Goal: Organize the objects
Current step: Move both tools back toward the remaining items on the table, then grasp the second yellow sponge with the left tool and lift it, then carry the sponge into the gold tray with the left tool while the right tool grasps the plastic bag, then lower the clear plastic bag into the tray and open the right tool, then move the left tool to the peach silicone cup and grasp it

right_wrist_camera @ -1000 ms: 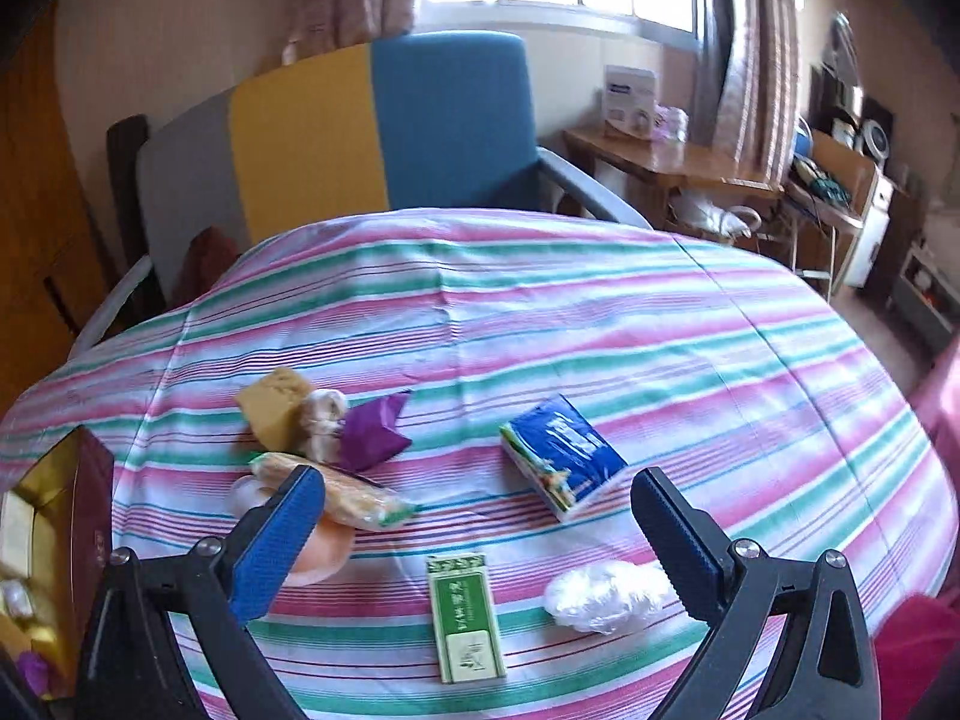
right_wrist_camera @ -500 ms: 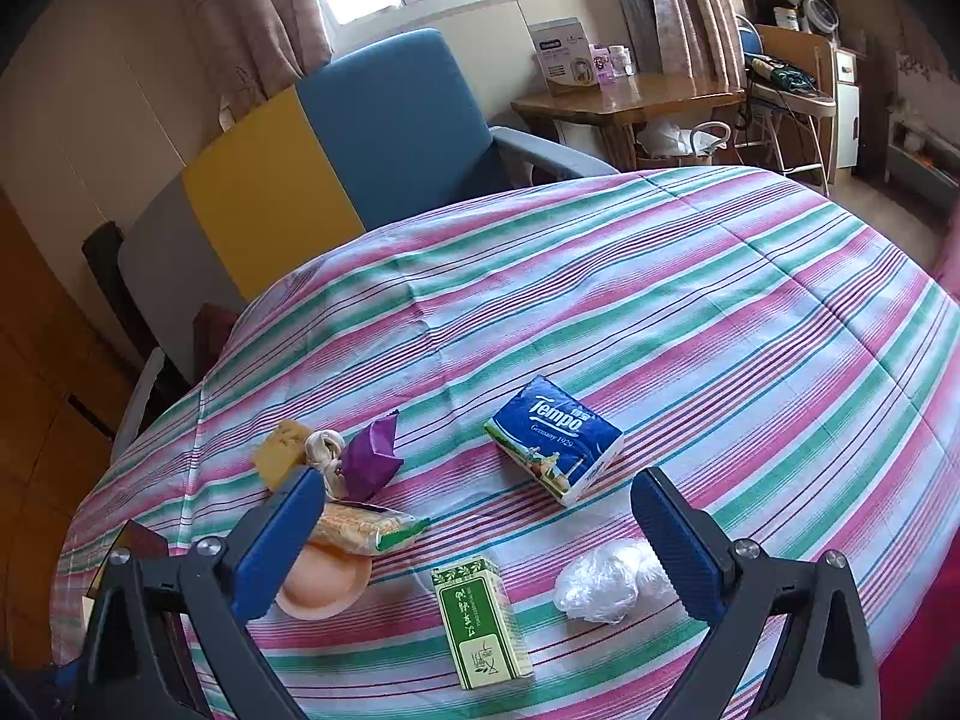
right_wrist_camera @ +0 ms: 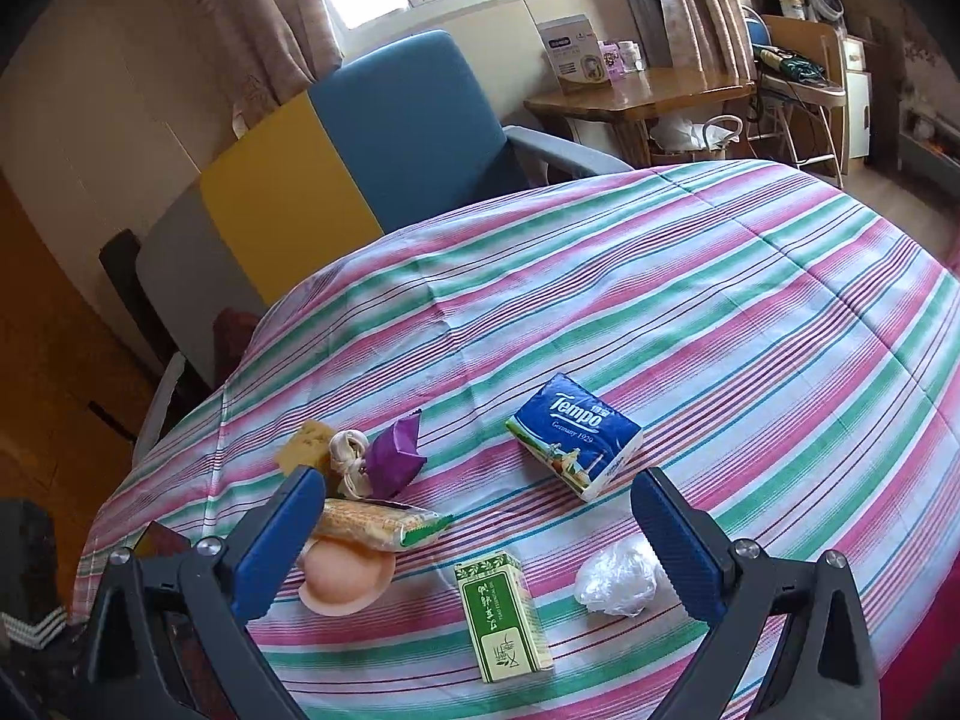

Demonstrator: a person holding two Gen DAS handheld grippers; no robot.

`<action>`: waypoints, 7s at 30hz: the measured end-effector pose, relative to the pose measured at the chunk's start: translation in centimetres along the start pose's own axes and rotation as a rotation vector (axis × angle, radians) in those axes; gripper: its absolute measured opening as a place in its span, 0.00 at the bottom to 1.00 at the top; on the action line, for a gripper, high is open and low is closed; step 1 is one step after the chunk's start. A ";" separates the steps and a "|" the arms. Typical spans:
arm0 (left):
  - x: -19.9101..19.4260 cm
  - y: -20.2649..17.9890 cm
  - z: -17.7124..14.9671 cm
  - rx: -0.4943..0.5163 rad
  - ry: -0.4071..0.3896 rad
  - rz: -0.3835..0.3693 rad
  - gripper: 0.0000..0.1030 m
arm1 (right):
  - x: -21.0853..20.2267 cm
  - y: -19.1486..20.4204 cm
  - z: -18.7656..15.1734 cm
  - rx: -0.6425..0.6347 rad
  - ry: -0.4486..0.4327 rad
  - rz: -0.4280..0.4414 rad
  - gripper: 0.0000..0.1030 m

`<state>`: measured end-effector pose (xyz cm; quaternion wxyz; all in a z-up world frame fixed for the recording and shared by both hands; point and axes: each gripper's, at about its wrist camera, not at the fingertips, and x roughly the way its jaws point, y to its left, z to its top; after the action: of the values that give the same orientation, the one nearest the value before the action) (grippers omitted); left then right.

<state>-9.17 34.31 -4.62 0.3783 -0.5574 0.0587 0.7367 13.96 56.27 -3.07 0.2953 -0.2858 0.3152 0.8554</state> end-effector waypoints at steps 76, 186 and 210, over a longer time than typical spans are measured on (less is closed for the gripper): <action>-17.6 16.0 -11.0 -0.241 -0.290 0.096 0.54 | 6.4 -5.9 -3.3 0.036 0.363 -0.413 0.43; -21.5 22.5 -20.7 -0.342 -0.409 0.349 0.60 | 0.5 33.2 -18.2 -0.669 0.272 0.426 0.99; -16.6 9.6 -14.9 0.039 -0.313 0.284 0.59 | -0.4 7.9 -1.5 -0.365 0.026 -0.091 0.99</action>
<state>-2.07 11.80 0.98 0.2859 -0.4147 0.0912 0.8590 9.25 50.08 -0.83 0.2727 -0.3596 0.1451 0.8805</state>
